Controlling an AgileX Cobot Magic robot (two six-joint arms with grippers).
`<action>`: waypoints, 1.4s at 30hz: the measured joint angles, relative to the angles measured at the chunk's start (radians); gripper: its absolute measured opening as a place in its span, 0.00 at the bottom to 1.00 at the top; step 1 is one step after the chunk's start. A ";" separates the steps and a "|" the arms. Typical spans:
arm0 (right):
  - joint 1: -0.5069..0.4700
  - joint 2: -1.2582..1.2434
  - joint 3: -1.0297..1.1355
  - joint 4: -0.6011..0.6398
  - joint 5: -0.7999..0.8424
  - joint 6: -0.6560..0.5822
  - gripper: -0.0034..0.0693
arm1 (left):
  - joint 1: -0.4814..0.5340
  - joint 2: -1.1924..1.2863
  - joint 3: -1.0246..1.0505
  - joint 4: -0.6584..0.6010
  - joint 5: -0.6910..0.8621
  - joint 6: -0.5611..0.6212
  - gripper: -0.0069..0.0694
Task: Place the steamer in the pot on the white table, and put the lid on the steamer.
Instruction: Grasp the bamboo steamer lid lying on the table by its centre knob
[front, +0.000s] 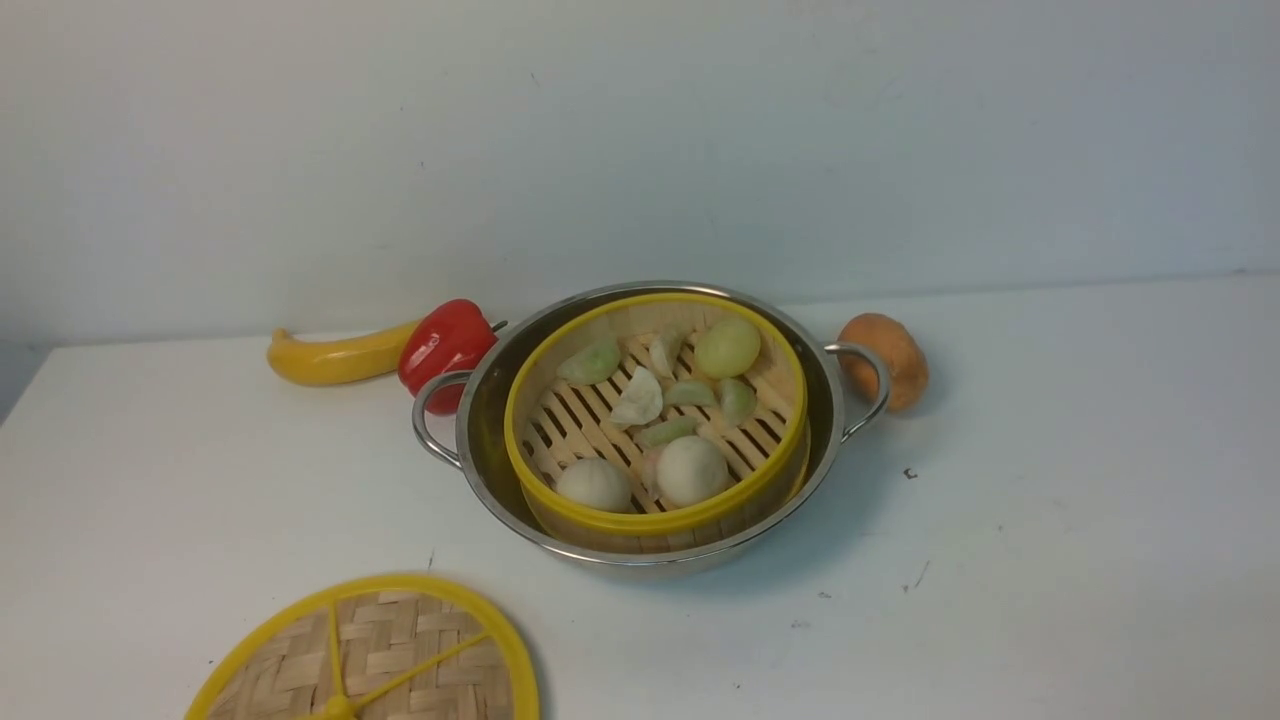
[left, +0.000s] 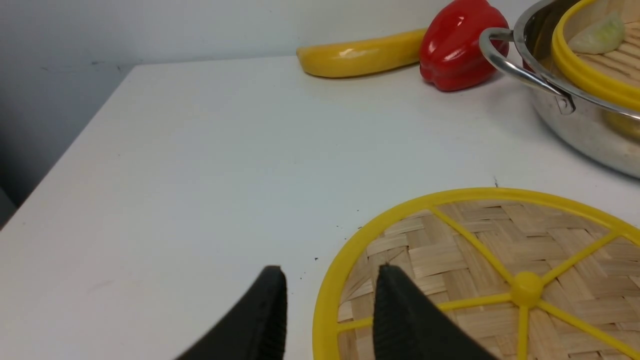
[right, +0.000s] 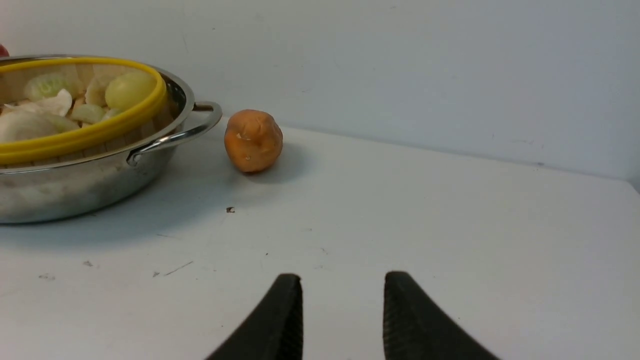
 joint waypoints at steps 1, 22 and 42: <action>0.000 0.000 0.000 0.000 0.000 0.000 0.39 | 0.000 0.000 0.000 0.000 0.000 0.000 0.41; 0.000 0.000 0.000 0.000 0.000 0.011 0.39 | 0.000 -0.001 0.000 -0.062 -0.355 -0.082 0.41; 0.000 0.000 0.000 0.000 0.000 0.012 0.39 | 0.000 -0.003 0.000 -0.002 -0.890 -0.580 0.41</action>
